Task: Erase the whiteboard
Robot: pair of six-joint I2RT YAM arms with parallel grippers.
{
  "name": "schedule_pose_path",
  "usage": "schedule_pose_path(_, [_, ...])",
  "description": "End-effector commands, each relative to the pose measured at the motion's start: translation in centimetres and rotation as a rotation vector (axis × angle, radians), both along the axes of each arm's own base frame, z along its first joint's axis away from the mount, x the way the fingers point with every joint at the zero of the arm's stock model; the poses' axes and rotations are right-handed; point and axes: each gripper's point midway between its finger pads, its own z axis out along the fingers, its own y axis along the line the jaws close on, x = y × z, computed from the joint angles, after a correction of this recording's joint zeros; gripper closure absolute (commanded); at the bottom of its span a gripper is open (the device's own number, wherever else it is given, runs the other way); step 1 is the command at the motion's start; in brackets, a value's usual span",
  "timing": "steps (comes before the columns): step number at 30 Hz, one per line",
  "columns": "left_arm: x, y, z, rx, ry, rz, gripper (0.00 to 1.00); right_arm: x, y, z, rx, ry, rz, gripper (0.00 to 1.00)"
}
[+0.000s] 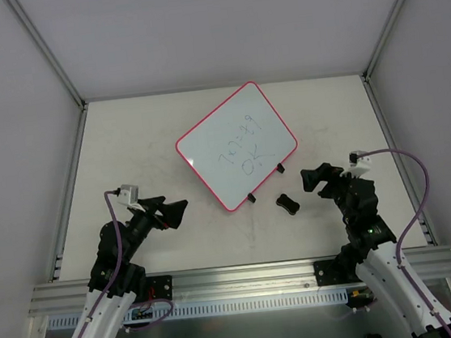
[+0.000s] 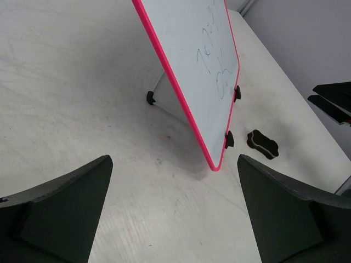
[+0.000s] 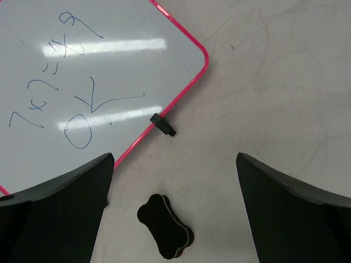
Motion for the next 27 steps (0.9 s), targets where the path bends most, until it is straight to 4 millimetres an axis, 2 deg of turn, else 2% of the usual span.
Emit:
schedule_pose_path(1, [0.1, 0.4, 2.0, 0.002, -0.059, 0.014, 0.01, 0.6, 0.1, 1.4, 0.016, -0.029, -0.009, 0.01])
schedule_pose_path(6, [-0.6, -0.2, 1.9, 0.022, -0.065, -0.038, 0.01, 0.4, 0.6, 1.0, -0.012, -0.023, 0.033, 0.01])
schedule_pose_path(13, [-1.2, -0.8, 1.9, 0.007, -0.059, -0.083, 0.01, 0.1, 4.5, 0.8, -0.07, 0.044, 0.28, 0.01])
schedule_pose_path(18, [-0.3, 0.1, 1.5, -0.012, -0.035, -0.006, 0.01, -0.1, 7.0, -0.9, -0.199, 0.195, 0.388, 0.01])
schedule_pose_path(19, [0.0, 0.4, 1.4, -0.017, -0.026, 0.022, 0.01, 0.3, 7.7, -0.5, -0.234, 0.202, 0.403, 0.01])
schedule_pose_path(21, [0.3, 0.2, 1.4, -0.045, -0.013, 0.024, 0.01, -0.4, 7.3, -1.6, -0.305, 0.28, 0.409, 0.01])
schedule_pose_path(22, [0.5, 0.0, 2.1, -0.067, -0.035, 0.019, 0.01, -0.6, 7.6, -1.7, -0.326, 0.29, 0.417, 0.01])
schedule_pose_path(24, [0.7, -0.4, 1.8, -0.104, -0.022, 0.012, 0.01, -1.0, 7.5, -1.8, -0.356, 0.325, 0.43, 0.01])
schedule_pose_path(25, [1.0, -0.5, 2.9, -0.132, -0.066, 0.01, 0.01, -1.2, 7.7, -1.7, -0.363, 0.336, 0.443, 0.01])
schedule_pose_path(27, [1.4, -0.6, 2.9, -0.166, -0.071, 0.019, 0.01, -1.9, 7.8, -1.7, -0.395, 0.38, 0.478, 0.01])
